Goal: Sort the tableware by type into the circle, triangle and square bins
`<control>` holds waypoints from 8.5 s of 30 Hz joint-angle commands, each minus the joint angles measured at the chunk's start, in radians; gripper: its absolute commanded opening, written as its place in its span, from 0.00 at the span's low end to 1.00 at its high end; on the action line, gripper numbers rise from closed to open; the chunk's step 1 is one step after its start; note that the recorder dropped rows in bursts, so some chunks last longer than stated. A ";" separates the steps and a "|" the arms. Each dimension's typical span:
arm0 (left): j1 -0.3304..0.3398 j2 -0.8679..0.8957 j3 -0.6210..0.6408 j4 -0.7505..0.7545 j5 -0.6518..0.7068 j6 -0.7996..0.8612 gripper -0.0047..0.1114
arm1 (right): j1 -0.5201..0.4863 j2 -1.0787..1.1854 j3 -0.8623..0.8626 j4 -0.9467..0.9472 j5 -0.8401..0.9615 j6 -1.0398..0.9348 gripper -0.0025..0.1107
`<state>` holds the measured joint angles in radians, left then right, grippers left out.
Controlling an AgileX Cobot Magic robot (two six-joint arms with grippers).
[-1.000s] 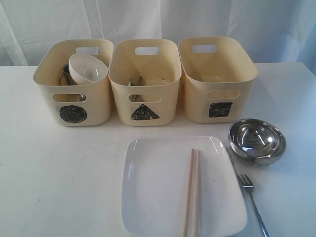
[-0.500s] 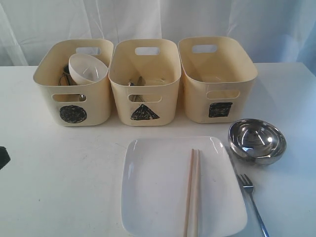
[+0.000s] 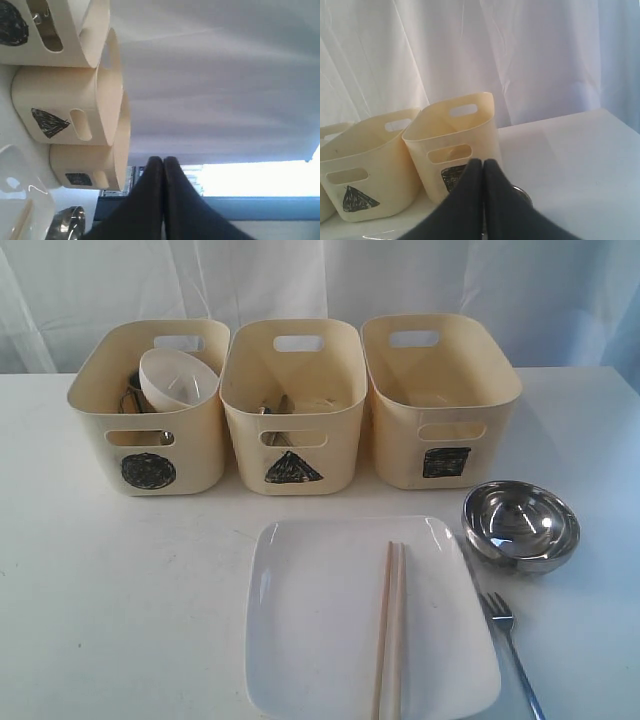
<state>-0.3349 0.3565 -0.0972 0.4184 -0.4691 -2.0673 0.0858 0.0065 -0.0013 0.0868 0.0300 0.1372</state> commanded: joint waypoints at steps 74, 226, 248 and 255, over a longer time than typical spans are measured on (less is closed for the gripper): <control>0.214 -0.346 0.097 -0.355 0.702 0.406 0.04 | 0.084 0.671 -0.637 0.076 0.322 0.042 0.02; 0.214 -0.357 0.097 -0.355 0.685 0.457 0.04 | 0.404 1.986 -1.680 0.708 0.449 -0.406 0.02; 0.214 -0.357 0.097 -0.350 0.680 0.457 0.04 | 0.545 2.161 -1.863 0.707 0.185 -0.564 0.02; 0.214 -0.357 0.097 -0.350 0.680 0.457 0.04 | 0.567 2.205 -1.863 0.701 0.058 -0.564 0.02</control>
<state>-0.1247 0.0051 0.0000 0.0684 0.2148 -1.6153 0.6478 2.2133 -1.8523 0.7842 0.1446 -0.4143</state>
